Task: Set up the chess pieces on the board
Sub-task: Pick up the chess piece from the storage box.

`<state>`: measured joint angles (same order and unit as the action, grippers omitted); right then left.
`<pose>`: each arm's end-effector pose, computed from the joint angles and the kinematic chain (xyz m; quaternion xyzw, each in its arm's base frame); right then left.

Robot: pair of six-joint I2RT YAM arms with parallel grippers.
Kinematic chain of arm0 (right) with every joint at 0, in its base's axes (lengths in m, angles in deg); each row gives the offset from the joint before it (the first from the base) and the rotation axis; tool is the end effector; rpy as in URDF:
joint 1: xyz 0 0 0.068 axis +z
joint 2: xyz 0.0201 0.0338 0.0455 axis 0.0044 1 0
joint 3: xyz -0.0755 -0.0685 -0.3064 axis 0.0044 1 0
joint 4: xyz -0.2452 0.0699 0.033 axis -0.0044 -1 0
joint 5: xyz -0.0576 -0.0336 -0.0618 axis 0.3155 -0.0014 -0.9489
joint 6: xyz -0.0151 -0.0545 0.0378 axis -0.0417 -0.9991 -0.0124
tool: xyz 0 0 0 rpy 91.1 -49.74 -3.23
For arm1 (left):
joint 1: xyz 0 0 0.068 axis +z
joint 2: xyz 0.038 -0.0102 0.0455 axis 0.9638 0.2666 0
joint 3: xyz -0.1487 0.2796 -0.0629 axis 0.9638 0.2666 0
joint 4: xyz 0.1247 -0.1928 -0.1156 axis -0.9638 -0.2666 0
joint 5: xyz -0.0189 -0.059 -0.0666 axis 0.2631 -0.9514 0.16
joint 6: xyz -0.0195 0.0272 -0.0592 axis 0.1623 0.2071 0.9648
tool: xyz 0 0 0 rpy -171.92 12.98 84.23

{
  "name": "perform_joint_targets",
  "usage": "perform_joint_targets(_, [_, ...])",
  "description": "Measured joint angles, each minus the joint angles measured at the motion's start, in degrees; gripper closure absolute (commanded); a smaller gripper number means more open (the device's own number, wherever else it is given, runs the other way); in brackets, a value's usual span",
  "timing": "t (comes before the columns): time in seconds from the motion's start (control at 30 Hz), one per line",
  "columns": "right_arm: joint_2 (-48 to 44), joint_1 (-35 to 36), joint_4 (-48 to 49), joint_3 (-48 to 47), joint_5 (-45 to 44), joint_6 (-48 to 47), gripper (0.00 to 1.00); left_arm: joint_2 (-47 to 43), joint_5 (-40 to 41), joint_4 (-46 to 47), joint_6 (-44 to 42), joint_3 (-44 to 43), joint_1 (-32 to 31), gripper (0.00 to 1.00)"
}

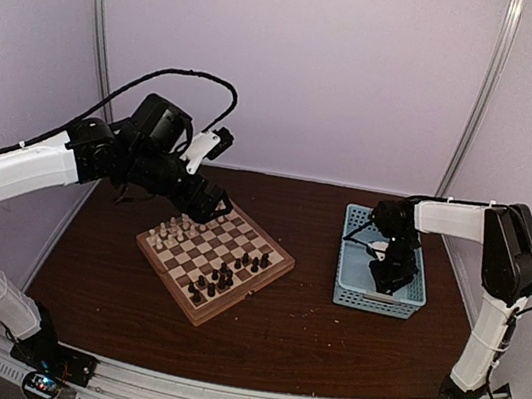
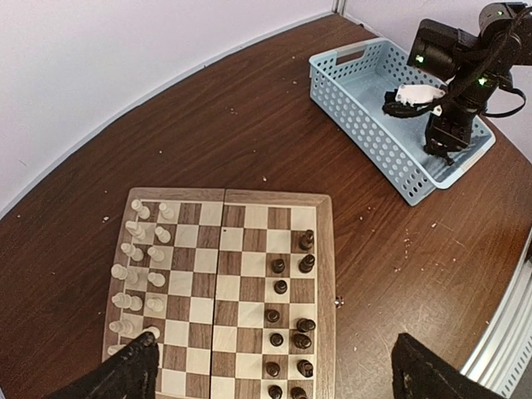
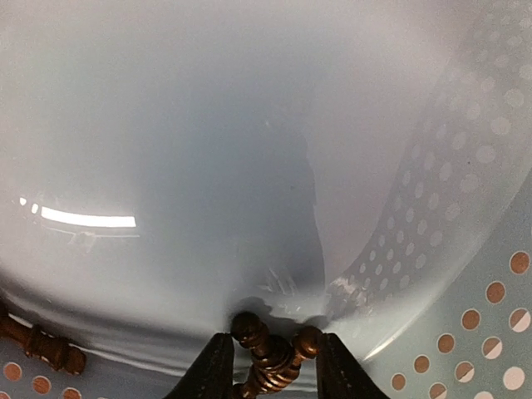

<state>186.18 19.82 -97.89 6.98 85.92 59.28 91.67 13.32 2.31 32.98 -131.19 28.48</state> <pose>0.3334 0.1167 0.1935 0.1647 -0.9859 0.0198 0.0200 0.2150 -0.2216 0.3937 0.2617 0.8636 -0.2008 0.3812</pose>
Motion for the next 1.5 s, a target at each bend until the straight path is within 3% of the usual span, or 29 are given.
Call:
perform_joint_targets(0.27, [-0.66, 0.0, 3.98, 0.2, 3.72, 2.75, 0.82, 0.96, 0.17, -0.37, -0.39, -0.61, 0.0, 0.02])
perform_joint_targets(0.47, [-2.36, 0.0, 5.18, 0.22, 4.9, 2.97, 0.82, 1.29, 0.24, -0.63, -0.44, -0.61, 0.0, 0.02])
perform_joint_targets(0.6, [-2.38, -0.02, 5.11, 0.22, 5.27, 3.06, 0.74, 1.68, 0.35, -0.96, -0.7, -0.66, 0.0, 0.02])
perform_joint_targets(0.87, [-2.38, 0.0, 4.5, 0.15, 4.76, 3.85, 0.74, 1.84, 0.46, -1.18, -0.85, -1.29, 0.0, 0.02])
perform_joint_targets(1.5, [0.63, -2.4, 6.29, 0.5, 7.41, 6.43, 0.83, 1.86, 0.37, -1.62, -0.81, -1.95, 0.0, 0.02])
